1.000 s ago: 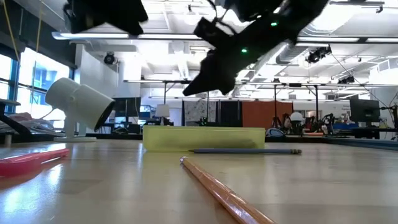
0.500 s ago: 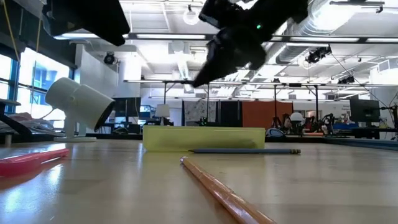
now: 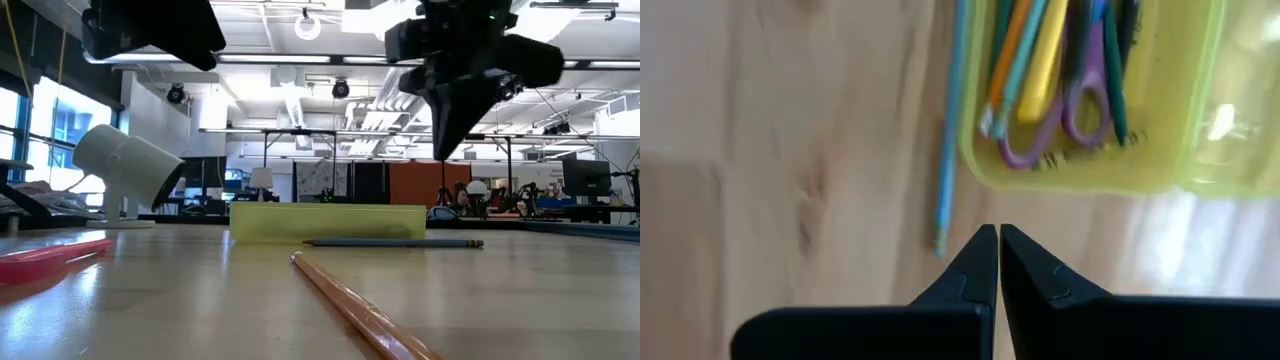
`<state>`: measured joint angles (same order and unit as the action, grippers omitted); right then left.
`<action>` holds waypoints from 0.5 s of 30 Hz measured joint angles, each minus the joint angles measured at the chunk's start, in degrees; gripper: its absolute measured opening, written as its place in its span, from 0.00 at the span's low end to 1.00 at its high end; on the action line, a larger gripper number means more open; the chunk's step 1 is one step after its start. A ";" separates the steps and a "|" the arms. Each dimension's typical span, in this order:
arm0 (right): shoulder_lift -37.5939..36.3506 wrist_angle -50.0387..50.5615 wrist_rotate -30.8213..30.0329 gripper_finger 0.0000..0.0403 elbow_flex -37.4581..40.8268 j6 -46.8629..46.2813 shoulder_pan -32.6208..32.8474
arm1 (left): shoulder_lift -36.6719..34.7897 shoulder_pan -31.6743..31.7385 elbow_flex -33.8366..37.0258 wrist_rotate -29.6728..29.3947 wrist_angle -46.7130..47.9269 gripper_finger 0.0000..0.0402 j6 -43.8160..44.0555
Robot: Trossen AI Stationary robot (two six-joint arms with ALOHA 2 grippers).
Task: Pick & place school supplies into a supply box
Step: Put the light blue pencil into the supply box
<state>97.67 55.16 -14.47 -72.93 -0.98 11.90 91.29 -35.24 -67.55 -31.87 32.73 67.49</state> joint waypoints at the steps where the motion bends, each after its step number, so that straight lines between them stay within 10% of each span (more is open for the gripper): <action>1: 0.00 0.54 -0.89 0.00 0.02 1.53 -0.21 | 0.00 0.39 0.00 0.38 0.06 0.32 -0.02; 15: 0.30 3.94 2.42 0.01 -0.02 0.87 -4.14 | 0.00 4.24 0.00 4.40 0.42 0.32 -4.46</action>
<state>97.97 59.10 -12.05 -72.95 -0.11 7.77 91.29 -31.00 -67.55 -27.46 33.15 63.03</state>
